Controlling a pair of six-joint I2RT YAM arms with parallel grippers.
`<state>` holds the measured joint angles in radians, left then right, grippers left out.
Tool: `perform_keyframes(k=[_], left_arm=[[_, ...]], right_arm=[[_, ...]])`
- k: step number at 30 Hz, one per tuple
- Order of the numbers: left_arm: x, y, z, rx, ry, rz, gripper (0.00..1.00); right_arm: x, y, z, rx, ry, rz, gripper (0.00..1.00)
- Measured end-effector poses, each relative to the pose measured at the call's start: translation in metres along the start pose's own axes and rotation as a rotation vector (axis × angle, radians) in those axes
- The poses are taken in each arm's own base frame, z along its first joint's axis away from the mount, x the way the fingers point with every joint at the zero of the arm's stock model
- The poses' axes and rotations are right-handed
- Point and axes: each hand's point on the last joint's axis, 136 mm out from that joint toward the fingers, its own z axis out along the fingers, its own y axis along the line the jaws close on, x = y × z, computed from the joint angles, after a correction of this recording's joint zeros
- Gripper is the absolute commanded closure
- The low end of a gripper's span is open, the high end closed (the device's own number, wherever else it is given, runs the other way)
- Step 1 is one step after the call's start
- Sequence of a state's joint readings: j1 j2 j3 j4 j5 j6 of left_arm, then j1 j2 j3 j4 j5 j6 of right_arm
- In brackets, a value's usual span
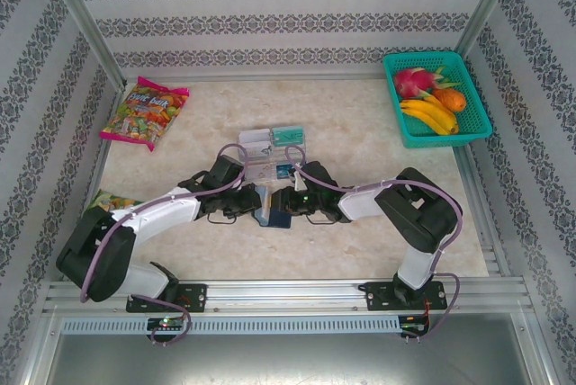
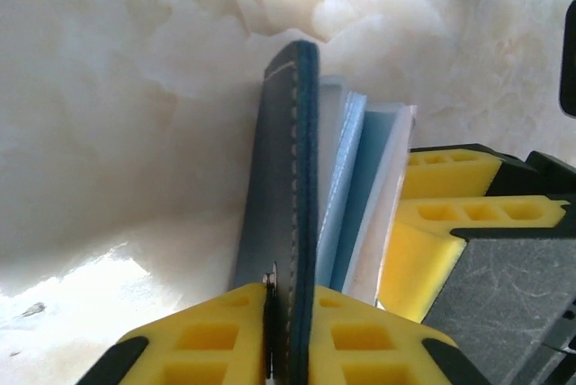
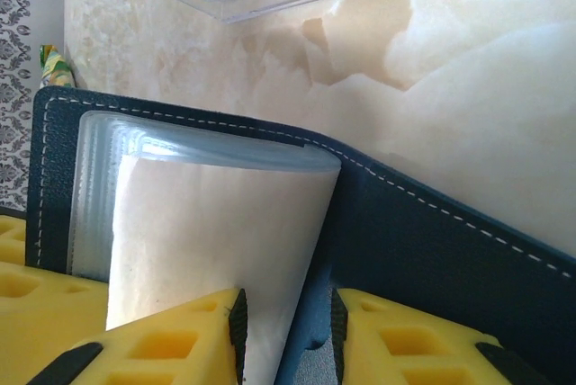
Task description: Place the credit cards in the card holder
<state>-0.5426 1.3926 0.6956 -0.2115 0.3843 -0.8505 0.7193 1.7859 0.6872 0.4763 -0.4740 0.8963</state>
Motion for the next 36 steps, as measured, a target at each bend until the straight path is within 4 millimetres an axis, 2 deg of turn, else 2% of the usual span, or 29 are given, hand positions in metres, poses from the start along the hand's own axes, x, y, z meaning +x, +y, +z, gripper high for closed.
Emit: perform_keyframes(k=[2,13,17,19,24,28,36], left_arm=[[-0.001,-0.003,0.0,0.014,-0.002,0.001,1.0],[-0.002,-0.001,-0.001,0.029,-0.02,0.002,1.0],[0.0,0.0,-0.008,0.013,-0.017,0.01,1.0],[-0.002,-0.004,-0.019,0.003,-0.021,0.031,1.0],[-0.015,-0.016,-0.046,-0.045,-0.061,0.099,1.0],[-0.02,-0.011,-0.06,-0.127,-0.063,0.144,1.0],[-0.014,0.009,-0.061,-0.229,-0.032,0.161,1.0]], right_arm=[[-0.001,-0.001,0.0,-0.003,0.0,0.002,0.67],[-0.005,0.0,-0.002,-0.029,0.003,0.024,0.65],[-0.004,0.001,-0.003,-0.037,0.005,0.023,0.62],[-0.005,0.001,-0.005,-0.045,0.01,0.027,0.6],[-0.006,-0.007,-0.02,-0.029,0.006,0.057,0.57],[-0.011,-0.006,-0.035,-0.027,-0.002,0.07,0.56],[-0.015,0.016,-0.056,-0.051,-0.006,0.021,0.56]])
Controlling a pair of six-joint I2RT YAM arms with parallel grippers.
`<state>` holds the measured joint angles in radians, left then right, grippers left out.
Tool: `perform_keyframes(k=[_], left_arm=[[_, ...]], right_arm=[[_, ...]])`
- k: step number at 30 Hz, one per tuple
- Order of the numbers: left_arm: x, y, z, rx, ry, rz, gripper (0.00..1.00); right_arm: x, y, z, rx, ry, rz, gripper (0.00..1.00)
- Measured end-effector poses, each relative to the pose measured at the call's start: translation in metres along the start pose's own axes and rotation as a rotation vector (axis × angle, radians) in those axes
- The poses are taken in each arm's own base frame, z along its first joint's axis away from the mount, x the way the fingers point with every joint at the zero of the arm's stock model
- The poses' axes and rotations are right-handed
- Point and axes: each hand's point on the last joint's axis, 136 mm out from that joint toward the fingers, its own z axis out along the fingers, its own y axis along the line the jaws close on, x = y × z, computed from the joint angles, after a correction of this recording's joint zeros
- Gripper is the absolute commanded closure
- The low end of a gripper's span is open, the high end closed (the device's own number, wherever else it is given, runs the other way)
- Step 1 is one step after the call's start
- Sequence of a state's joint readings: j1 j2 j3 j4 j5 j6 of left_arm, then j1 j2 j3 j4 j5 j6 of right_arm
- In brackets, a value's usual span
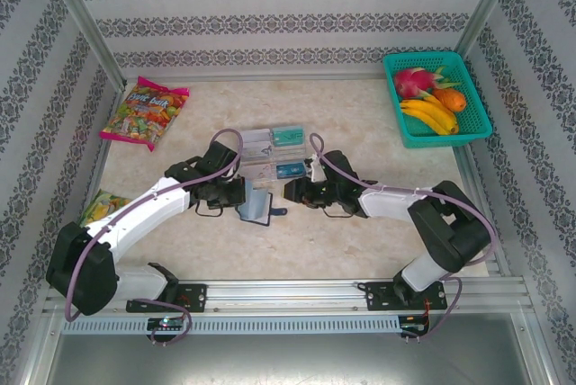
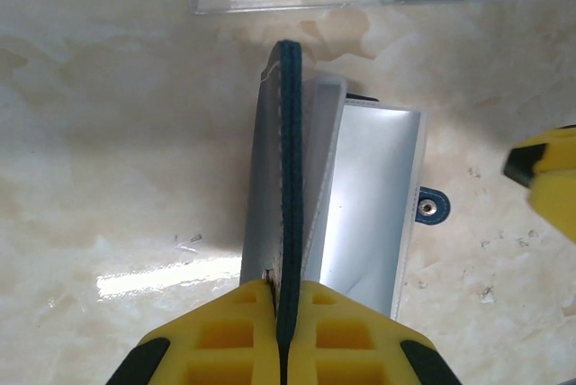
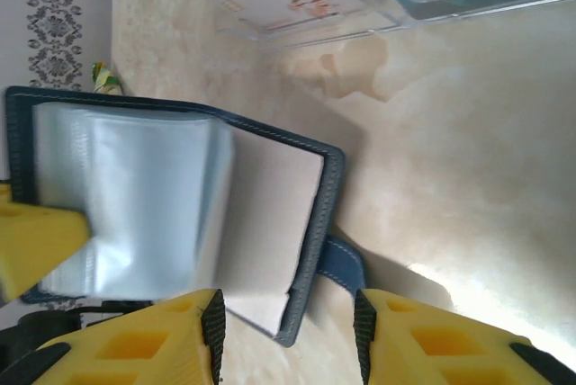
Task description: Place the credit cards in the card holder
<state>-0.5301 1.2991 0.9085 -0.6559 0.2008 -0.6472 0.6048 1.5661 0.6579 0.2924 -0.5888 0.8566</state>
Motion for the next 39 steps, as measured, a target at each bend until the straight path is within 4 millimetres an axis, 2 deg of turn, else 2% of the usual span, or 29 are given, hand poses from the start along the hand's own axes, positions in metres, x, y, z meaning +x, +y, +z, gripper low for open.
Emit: perform_keyframes(k=[4,8,11,14,20,21,25,32,39], left_arm=[[0.004,0.002,0.004,-0.006,0.016,-0.003,1.0],[0.006,0.003,0.011,-0.008,0.033,-0.01,1.0],[0.008,0.005,0.013,-0.009,0.038,-0.012,1.0],[0.011,0.009,0.018,-0.019,0.038,-0.02,1.0],[0.025,0.011,0.036,0.039,0.062,-0.059,1.0],[0.025,0.011,0.038,0.051,0.061,-0.068,1.0],[0.022,0.013,0.038,0.076,0.041,-0.093,1.0],[0.026,0.042,0.042,0.069,0.047,-0.187,0.98],[0.027,0.042,0.045,0.106,0.071,-0.211,0.93]], right_arm=[[0.002,0.026,0.002,-0.026,0.017,-0.047,0.57],[0.012,0.07,0.025,-0.084,0.074,-0.125,0.6],[0.018,0.086,0.047,-0.105,0.11,-0.155,0.63],[0.021,0.075,0.062,-0.087,0.126,-0.139,0.64],[0.032,0.017,0.09,0.026,0.17,-0.058,0.65],[0.034,0.014,0.092,0.024,0.176,-0.054,0.65],[0.029,0.012,0.091,0.016,0.156,-0.056,0.65],[0.028,0.011,0.089,-0.004,0.139,-0.061,0.65],[0.028,0.008,0.085,-0.009,0.132,-0.056,0.65]])
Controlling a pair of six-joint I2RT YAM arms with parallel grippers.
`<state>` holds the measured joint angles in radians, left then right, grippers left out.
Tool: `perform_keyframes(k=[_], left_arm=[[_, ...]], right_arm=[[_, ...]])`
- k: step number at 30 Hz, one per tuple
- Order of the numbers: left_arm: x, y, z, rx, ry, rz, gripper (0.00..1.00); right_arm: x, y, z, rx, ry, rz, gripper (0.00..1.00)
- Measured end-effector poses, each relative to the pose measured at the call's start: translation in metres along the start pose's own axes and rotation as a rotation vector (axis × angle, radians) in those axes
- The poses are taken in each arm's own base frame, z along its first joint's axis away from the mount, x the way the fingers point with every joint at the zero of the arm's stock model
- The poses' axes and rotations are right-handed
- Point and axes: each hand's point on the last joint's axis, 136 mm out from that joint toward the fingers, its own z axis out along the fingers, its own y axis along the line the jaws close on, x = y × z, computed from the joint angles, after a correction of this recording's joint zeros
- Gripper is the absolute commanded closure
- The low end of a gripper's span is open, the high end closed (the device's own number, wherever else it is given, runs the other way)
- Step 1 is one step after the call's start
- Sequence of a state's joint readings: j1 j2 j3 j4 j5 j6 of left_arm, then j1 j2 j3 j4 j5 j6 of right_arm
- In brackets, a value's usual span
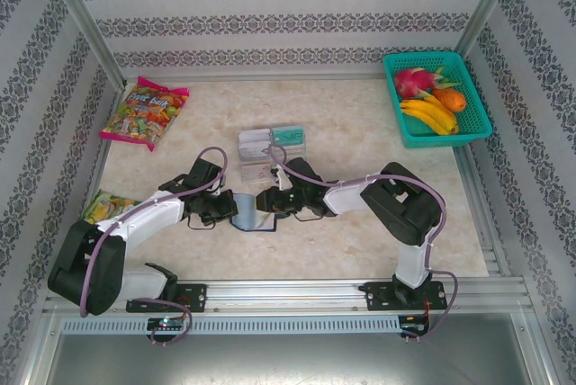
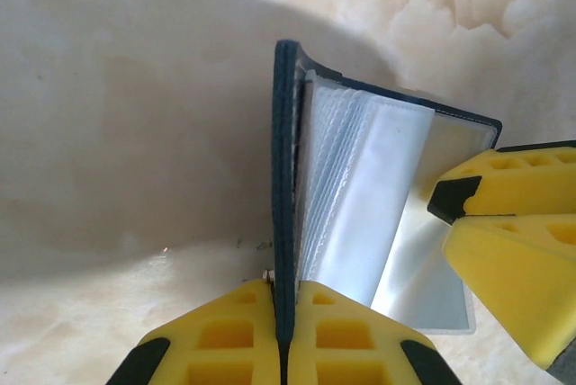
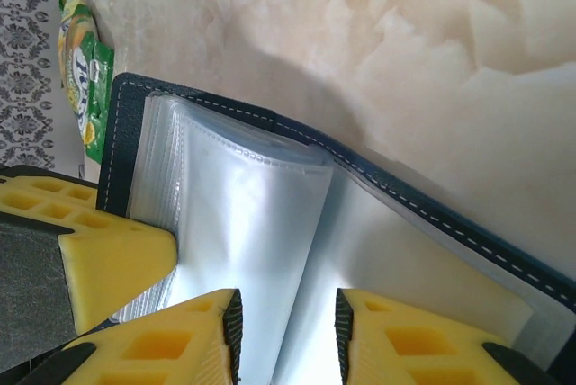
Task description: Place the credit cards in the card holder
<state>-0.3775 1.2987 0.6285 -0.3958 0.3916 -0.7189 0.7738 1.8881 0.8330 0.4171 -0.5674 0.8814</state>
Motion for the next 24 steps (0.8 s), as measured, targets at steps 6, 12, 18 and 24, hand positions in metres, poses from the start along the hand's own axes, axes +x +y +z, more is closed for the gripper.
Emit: perform_keyframes(k=[6,12,18,24], left_arm=[[0.0,0.003,0.0,-0.006,0.007,0.001,0.89],[0.003,0.013,0.009,-0.041,0.045,-0.011,0.82],[0.002,0.018,0.007,-0.049,0.043,-0.013,0.86],[0.0,0.019,-0.001,-0.046,0.026,-0.004,0.89]], right_arm=[[0.002,-0.002,-0.005,0.0,-0.007,0.005,0.65],[0.003,-0.003,-0.006,0.001,-0.005,0.007,0.65],[0.003,-0.003,-0.006,0.002,-0.004,0.007,0.65],[0.004,-0.004,-0.007,0.001,-0.003,0.009,0.65]])
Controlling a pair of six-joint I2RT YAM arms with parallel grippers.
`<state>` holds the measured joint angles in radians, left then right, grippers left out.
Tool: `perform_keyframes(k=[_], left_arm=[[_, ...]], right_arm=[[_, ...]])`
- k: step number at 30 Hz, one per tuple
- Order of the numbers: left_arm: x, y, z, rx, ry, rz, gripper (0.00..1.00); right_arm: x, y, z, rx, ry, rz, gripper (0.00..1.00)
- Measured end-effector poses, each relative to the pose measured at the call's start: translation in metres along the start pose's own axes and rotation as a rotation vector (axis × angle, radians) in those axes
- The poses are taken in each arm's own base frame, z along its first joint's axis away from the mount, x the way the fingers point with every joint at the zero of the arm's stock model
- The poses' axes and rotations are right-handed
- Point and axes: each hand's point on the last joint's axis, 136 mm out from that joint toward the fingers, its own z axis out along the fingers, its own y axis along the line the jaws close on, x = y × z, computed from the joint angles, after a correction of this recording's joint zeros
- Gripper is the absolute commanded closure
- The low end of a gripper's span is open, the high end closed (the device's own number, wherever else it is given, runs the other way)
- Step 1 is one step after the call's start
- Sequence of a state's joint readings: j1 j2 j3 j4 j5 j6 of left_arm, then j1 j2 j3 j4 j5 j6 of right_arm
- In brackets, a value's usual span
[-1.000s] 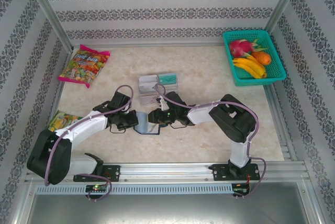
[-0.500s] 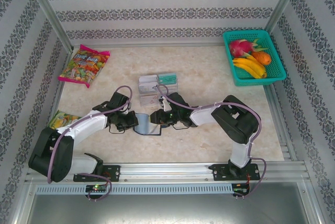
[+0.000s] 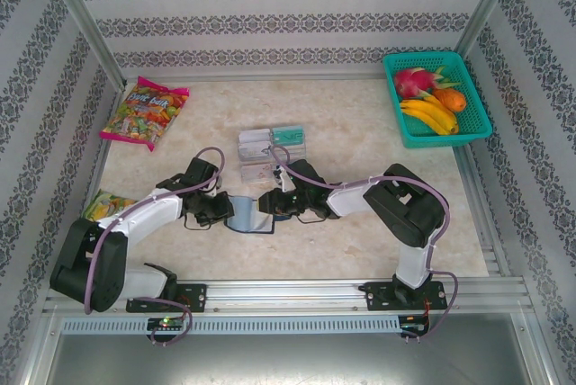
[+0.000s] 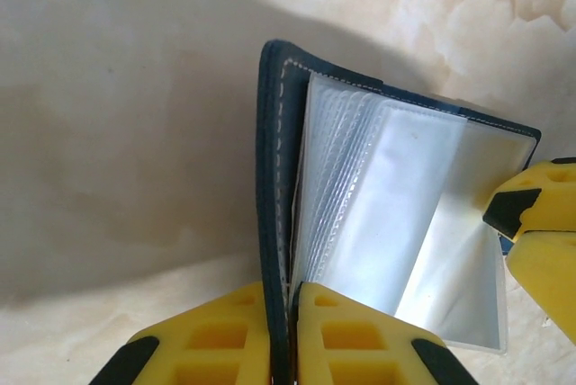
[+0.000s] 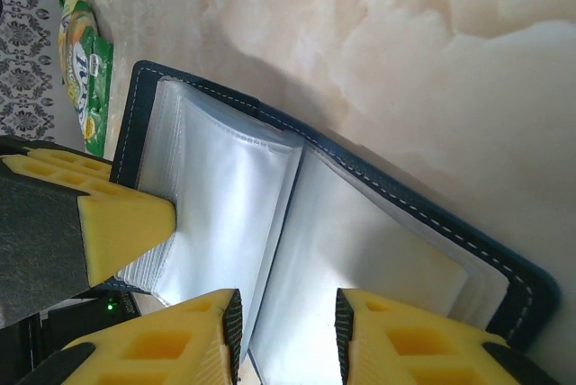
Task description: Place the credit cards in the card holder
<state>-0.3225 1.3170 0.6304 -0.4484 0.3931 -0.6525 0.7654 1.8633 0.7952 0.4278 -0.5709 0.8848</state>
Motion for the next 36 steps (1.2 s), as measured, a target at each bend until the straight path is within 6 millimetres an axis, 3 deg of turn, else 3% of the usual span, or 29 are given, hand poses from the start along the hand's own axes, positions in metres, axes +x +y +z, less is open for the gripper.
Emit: perform_keyframes(k=[6,10,14,15,20,25,29,35,36], left_arm=[[0.003,0.005,0.004,-0.003,0.008,-0.009,0.87],[0.004,0.005,0.004,0.006,0.015,-0.014,0.78],[0.004,0.006,0.003,0.005,0.017,-0.023,0.43],[0.004,0.006,0.003,0.003,0.017,-0.024,0.38],[0.006,0.006,-0.004,0.008,0.014,-0.031,0.29],[0.005,0.002,-0.013,0.015,-0.001,-0.025,0.3],[0.0,0.005,-0.02,-0.002,-0.026,-0.028,0.38],[-0.002,0.02,-0.018,-0.055,-0.025,-0.047,0.58],[-0.001,0.022,-0.016,-0.061,-0.017,-0.049,0.67]], right_arm=[[0.0,-0.004,-0.002,0.009,-0.001,0.011,0.65],[0.0,-0.005,-0.002,0.01,0.0,0.012,0.65],[0.0,-0.005,-0.002,0.012,0.0,0.013,0.65],[0.0,-0.005,-0.002,0.012,0.001,0.013,0.65],[0.0,-0.005,-0.002,0.012,0.0,0.013,0.65],[0.0,-0.005,-0.002,0.013,0.0,0.013,0.65],[0.0,-0.005,-0.002,0.013,0.0,0.013,0.65],[0.0,-0.005,-0.002,0.013,0.0,0.013,0.65],[0.0,-0.005,-0.002,0.013,0.0,0.013,0.65]])
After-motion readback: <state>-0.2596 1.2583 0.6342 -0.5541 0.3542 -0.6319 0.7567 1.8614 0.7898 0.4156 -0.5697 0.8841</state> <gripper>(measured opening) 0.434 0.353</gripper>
